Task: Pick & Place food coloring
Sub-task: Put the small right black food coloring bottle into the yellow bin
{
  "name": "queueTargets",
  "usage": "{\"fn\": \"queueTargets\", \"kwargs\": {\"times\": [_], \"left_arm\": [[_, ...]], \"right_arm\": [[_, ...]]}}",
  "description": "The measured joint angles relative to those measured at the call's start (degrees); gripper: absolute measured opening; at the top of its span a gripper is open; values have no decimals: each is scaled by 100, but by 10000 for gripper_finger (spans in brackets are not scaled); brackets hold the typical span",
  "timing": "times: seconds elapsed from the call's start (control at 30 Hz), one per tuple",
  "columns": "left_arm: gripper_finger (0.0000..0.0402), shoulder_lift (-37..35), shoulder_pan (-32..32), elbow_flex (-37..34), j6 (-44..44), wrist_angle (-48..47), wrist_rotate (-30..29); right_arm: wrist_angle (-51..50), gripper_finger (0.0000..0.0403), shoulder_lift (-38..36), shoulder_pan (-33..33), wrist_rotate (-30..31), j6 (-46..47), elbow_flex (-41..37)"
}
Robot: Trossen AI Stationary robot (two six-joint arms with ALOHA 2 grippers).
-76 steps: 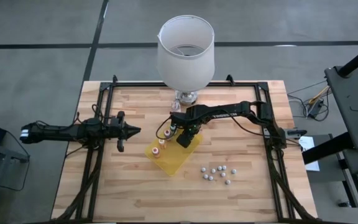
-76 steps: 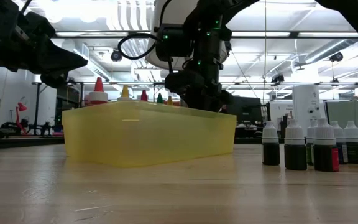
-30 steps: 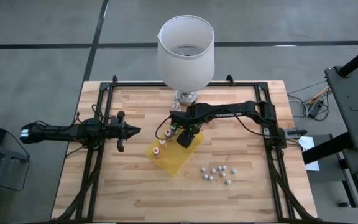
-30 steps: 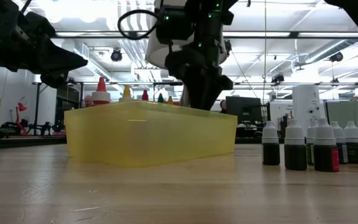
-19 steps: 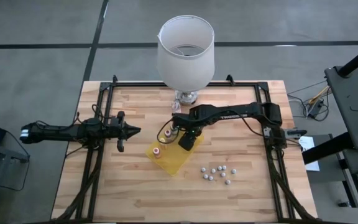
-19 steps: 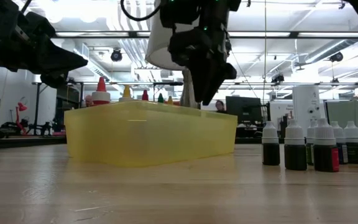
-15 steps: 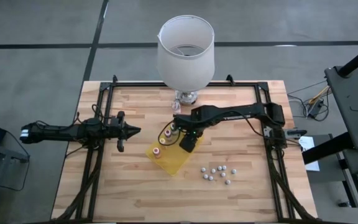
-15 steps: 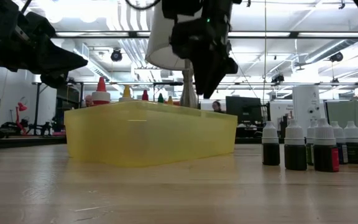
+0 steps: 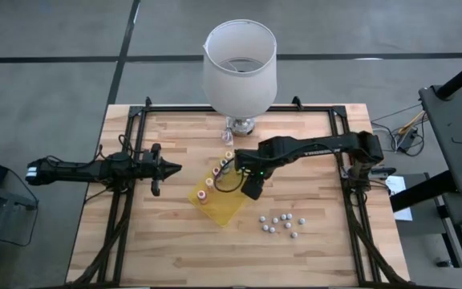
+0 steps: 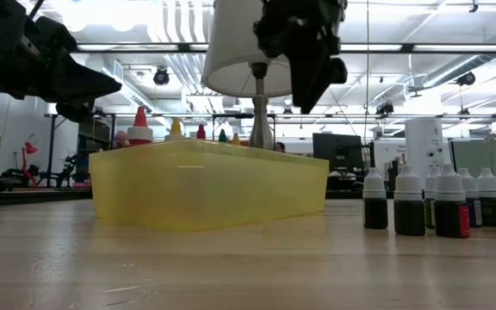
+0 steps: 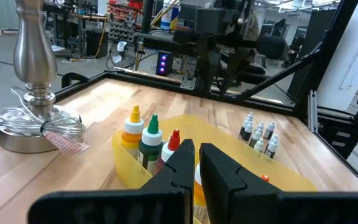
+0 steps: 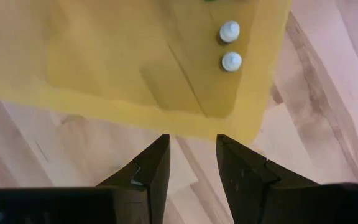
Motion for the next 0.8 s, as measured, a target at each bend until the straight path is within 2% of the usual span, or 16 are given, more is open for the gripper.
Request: {"fn": "queueTargets", "kwargs": {"times": [0.27,0.8], "left_arm": [[0,1,0,0,-2,-3,0],[0,1,0,0,0,-6,0]], "right_arm": [[27,130,-629,173,1,-109,-335],[-473,128,-1602,365,-21,-1469,-378]]}}
